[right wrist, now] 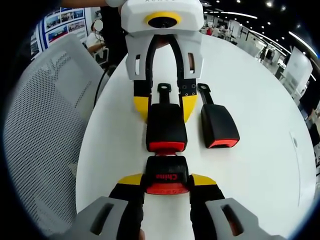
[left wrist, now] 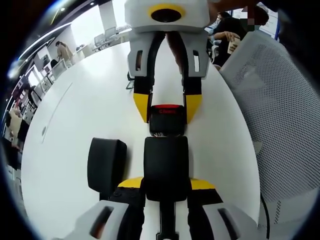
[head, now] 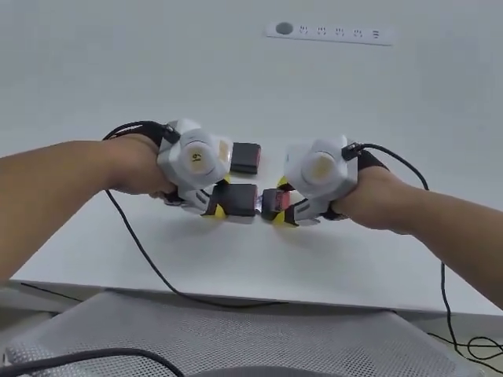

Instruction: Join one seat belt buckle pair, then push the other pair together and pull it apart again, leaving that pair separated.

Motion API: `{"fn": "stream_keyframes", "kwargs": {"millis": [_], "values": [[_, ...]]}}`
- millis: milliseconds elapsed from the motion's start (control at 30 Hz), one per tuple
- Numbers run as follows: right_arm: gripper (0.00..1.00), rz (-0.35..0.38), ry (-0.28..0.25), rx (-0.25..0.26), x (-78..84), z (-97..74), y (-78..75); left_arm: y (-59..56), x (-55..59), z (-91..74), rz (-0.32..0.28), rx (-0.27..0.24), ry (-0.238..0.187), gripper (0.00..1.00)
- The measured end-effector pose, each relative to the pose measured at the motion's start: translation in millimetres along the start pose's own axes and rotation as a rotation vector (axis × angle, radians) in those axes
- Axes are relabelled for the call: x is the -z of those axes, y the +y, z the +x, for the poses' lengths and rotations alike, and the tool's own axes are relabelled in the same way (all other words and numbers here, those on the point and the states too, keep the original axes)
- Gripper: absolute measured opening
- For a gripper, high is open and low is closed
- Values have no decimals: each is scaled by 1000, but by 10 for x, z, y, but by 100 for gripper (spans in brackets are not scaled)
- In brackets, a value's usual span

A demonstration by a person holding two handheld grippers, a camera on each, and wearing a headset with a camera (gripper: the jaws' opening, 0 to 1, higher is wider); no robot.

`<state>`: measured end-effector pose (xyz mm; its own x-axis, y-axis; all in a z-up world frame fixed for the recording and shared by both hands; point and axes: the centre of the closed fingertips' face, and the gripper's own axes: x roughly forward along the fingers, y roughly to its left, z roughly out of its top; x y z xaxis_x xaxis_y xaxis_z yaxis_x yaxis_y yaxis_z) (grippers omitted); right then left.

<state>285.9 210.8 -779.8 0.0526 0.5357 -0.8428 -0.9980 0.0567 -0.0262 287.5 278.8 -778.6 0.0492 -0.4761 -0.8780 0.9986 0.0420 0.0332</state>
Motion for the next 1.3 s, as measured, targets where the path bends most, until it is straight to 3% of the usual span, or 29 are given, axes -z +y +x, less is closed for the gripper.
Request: {"fn": "stream_keyframes", "kwargs": {"millis": [233, 433, 633, 733, 800, 900, 933, 1067, 1300], "values": [[33, 11, -9, 7, -33, -31, 14, 6, 22, -34, -19, -13, 9, 34], [35, 33, -53, 14, -154, -160, 17, 24, -121, -157, -51, -44, -51, 36], [34, 42, -75, 7, -207, -289, 54, 62, -222, -328, -64, -76, -90, 37], [33, 46, -101, 22, -239, -389, 0, 92, -246, -411, -51, -97, -89, 37], [33, 71, -128, 32, -286, -492, -26, 149, -314, -474, -85, -114, -130, 37], [32, 74, -131, 61, -234, -580, -139, 221, -428, -603, -142, -128, -199, 37], [31, 76, -131, 66, -229, -620, -142, 336, -415, -641, -190, -139, -239, 37], [31, 87, -118, 92, -87, -691, -236, 510, -354, -712, -200, -167, -243, 36], [29, 103, -106, 94, 82, -811, -325, 605, -389, -696, -183, -177, -234, 36]]}}
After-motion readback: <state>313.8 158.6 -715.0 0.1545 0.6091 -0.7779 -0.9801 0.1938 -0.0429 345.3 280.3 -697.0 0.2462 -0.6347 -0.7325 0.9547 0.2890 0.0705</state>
